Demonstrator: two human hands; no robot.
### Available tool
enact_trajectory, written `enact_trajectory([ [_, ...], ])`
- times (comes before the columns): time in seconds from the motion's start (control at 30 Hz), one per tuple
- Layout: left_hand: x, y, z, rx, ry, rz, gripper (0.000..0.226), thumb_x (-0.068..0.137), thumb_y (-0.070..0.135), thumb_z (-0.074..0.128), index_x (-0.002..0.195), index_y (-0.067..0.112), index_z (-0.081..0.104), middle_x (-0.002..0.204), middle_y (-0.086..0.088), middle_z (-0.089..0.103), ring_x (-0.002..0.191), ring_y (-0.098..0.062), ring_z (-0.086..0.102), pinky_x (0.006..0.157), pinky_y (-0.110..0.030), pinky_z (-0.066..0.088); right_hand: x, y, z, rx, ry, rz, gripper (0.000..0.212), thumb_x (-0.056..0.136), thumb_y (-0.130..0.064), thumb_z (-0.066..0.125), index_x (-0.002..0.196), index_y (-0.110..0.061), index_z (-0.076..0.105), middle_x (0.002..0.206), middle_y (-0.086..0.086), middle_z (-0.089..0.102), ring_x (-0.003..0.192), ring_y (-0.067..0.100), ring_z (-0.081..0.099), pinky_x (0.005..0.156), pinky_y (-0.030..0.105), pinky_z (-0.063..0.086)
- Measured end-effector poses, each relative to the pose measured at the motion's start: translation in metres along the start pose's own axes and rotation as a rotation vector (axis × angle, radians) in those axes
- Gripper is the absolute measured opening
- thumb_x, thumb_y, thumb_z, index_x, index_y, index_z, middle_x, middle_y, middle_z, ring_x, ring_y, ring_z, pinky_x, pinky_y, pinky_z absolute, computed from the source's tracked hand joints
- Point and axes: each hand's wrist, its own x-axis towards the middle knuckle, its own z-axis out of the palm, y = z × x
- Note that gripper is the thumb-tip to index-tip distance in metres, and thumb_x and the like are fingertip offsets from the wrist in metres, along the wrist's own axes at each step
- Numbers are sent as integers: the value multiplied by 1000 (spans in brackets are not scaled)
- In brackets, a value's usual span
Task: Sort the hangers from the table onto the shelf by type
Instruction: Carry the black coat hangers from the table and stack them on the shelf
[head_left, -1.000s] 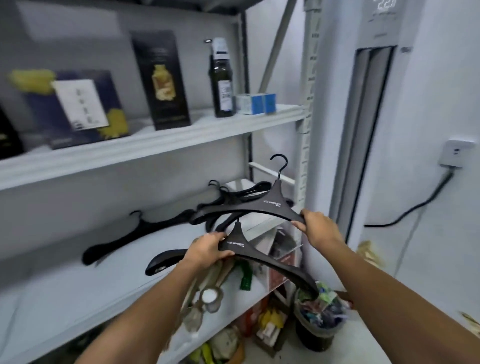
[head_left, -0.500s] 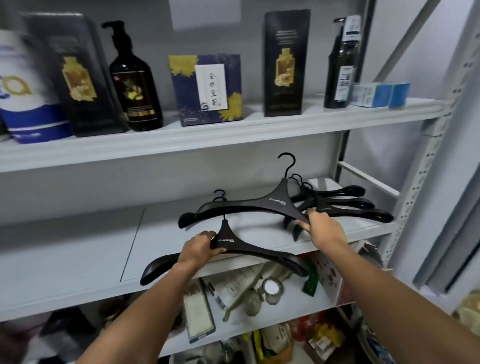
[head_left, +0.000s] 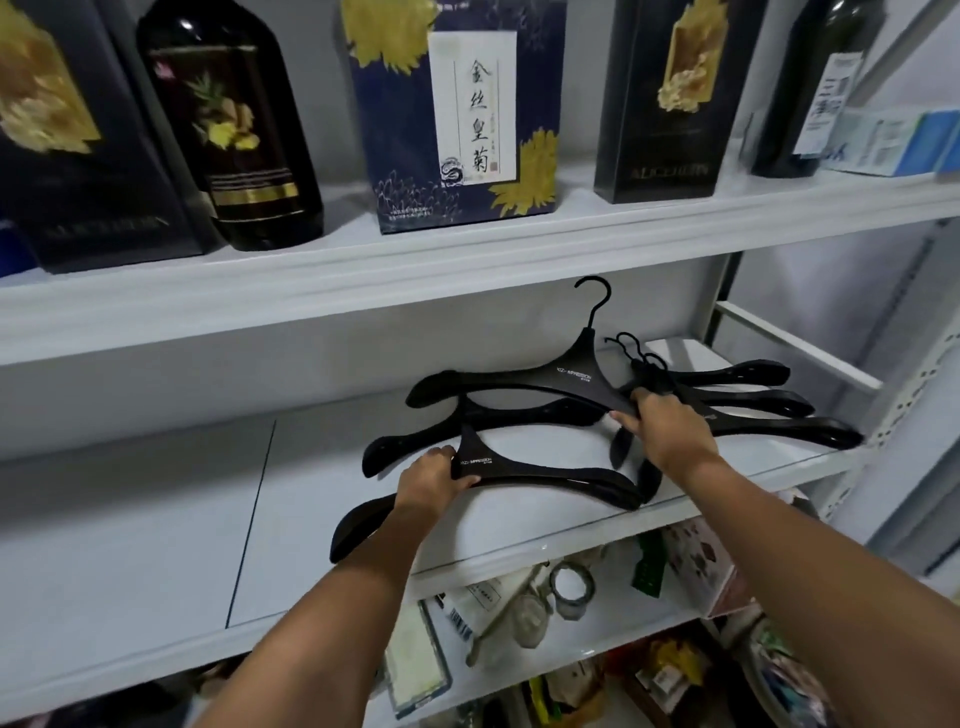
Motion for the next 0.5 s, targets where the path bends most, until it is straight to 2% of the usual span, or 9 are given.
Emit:
enact_trajectory([
  [0.3,63,-7,28,4,-33,-16,48,88,46,58,121,11,53,119,-10,60,111,-28,58,91,-37,48,36,-1,18,-16,-48,82,46,96,-47,45,116,-7,54,105,17,64,100,37,61,78,40,48],
  [0.5,77,-5,36,11,17,-18,50,87,47,58,122,11,52,122,-9,58,114,-28,55,92,-38,47,56,2,20,-34,-76,51,45,97,-46,44,116,-7,53,101,17,63,96,37,61,72,37,45],
])
